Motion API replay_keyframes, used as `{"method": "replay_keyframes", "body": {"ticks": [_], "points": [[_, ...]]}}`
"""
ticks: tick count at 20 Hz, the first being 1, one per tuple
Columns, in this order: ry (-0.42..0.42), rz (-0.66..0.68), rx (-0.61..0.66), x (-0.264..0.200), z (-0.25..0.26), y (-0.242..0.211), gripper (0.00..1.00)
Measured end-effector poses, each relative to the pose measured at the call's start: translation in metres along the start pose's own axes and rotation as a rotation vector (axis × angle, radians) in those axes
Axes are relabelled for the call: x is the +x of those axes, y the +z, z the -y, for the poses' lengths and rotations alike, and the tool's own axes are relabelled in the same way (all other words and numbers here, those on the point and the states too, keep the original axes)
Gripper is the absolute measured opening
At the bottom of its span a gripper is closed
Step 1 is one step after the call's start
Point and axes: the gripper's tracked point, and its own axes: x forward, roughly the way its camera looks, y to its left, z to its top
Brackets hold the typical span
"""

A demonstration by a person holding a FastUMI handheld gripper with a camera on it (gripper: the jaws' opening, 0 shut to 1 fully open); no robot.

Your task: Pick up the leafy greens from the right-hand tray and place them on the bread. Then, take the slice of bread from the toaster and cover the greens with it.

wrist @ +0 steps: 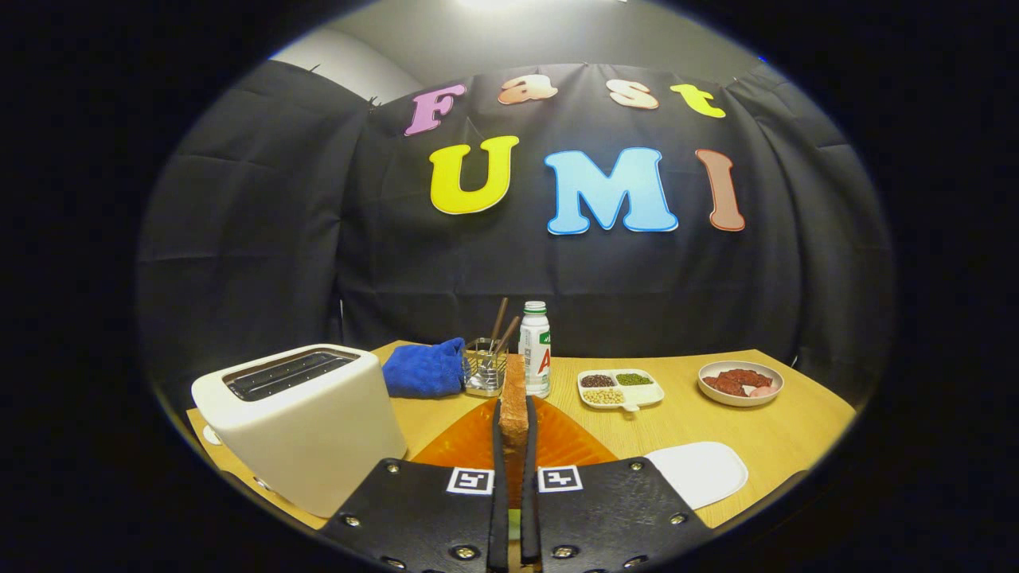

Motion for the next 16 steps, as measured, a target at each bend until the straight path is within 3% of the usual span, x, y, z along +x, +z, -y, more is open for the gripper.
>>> {"method": "replay_keyframes", "body": {"ticks": [16], "points": [[0.09, 0.006, 0.102, 0.02, -0.055, -0.02, 0.06]]}}
